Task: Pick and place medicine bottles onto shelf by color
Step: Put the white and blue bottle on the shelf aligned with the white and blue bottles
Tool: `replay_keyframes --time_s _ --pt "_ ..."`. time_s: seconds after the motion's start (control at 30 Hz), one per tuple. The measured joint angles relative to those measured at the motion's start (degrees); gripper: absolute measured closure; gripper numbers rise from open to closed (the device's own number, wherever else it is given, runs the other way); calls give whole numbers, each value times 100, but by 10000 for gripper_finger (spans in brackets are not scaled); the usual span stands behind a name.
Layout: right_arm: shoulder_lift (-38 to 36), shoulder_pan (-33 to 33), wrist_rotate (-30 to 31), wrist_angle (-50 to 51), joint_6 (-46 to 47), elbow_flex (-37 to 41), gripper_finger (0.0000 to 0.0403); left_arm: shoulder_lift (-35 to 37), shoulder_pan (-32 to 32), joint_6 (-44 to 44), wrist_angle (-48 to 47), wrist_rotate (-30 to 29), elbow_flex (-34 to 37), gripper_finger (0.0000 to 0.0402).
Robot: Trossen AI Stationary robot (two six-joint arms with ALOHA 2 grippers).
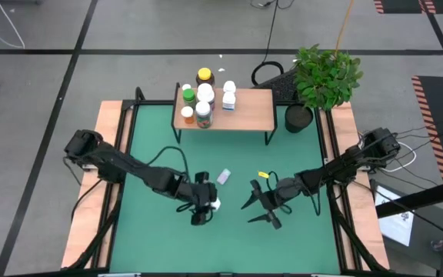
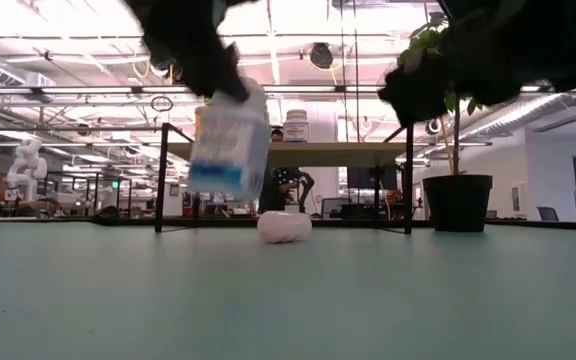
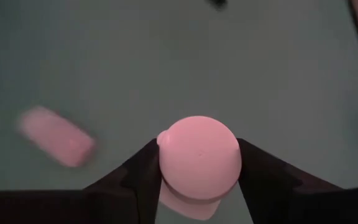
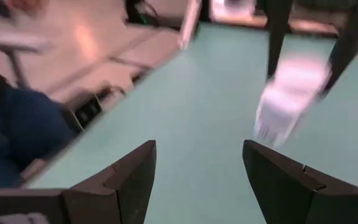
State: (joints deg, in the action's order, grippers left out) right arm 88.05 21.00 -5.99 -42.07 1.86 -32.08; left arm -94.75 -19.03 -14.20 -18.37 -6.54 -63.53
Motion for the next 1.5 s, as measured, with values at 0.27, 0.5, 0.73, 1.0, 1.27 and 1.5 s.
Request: replay_keyframes --time_s 0.27,0.5,0.73,1.0,1.27,1.5 --pt "5 396 1054 112 31 2 167 -76 725 937 -1497 -401 -1912 227" --pt "5 459 1494 53 375 2 167 -74 1819 2038 -1450 -504 -2912 217" --pt "5 608 1527 29 519 2 167 -137 2817 2515 -1116 71 -3040 218" --pt "5 768 1964 -182 605 2 167 -481 3366 2506 -1210 98 -3025 213" --pt "5 886 1962 -312 647 0 167 -742 3555 2259 -1276 -234 -3019 216" --pt "5 950 1967 -354 607 2 167 -856 3737 2160 -1347 -287 -3032 204"
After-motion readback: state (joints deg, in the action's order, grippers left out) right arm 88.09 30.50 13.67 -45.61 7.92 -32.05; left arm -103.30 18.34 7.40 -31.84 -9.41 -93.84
